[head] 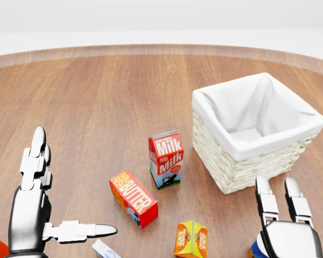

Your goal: Pick up the alphabet soup and the tomato sauce, and put them in the basket.

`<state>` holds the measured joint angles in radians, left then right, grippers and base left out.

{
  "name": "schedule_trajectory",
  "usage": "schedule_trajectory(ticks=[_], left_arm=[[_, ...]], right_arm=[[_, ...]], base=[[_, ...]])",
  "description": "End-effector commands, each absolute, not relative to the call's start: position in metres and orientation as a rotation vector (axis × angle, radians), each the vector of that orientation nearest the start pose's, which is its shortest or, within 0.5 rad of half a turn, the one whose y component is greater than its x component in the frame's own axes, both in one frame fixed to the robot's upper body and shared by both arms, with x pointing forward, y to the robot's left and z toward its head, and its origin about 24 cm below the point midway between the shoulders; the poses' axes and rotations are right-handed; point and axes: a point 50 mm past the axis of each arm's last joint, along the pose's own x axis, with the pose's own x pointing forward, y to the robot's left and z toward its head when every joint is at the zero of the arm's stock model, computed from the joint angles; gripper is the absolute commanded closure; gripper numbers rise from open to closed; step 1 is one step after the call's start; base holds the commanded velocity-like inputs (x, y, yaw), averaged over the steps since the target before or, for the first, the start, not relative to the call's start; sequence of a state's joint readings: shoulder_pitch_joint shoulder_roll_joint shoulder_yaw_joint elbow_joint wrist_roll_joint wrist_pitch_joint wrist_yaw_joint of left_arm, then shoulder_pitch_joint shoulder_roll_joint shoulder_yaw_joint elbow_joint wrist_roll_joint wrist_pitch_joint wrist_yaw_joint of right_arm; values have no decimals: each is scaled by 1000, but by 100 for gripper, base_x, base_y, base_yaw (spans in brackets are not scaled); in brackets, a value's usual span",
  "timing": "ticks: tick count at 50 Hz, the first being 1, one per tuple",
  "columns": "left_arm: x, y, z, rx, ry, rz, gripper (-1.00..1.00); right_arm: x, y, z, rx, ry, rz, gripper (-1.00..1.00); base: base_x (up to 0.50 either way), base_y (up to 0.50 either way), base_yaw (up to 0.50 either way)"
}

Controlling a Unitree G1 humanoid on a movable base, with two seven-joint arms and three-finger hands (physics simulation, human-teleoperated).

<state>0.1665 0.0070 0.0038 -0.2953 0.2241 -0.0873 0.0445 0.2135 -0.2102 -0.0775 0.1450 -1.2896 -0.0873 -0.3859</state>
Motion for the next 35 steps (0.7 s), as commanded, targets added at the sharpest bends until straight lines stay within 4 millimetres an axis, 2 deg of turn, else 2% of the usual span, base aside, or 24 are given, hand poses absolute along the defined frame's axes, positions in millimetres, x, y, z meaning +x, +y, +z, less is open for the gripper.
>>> schedule_trajectory(ticks=[1, 7, 15, 35], left_arm=[[219, 162, 82, 231, -222, 99, -100], [219, 162, 82, 230, -222, 99, -100], [219, 162, 82, 230, -222, 99, -100], [219, 162, 82, 230, -222, 99, -100]], right_arm=[[198, -223, -13, -1517, 38, -124, -100], [200, -225, -21, -1533, 42, -112, -100], [200, -225, -22, -1532, 43, -107, -100], [206, -230, -39, -1561, 62, -77, -100]], base=[[0, 0, 0], [0, 0, 0], [0, 0, 0], [0, 0, 0]])
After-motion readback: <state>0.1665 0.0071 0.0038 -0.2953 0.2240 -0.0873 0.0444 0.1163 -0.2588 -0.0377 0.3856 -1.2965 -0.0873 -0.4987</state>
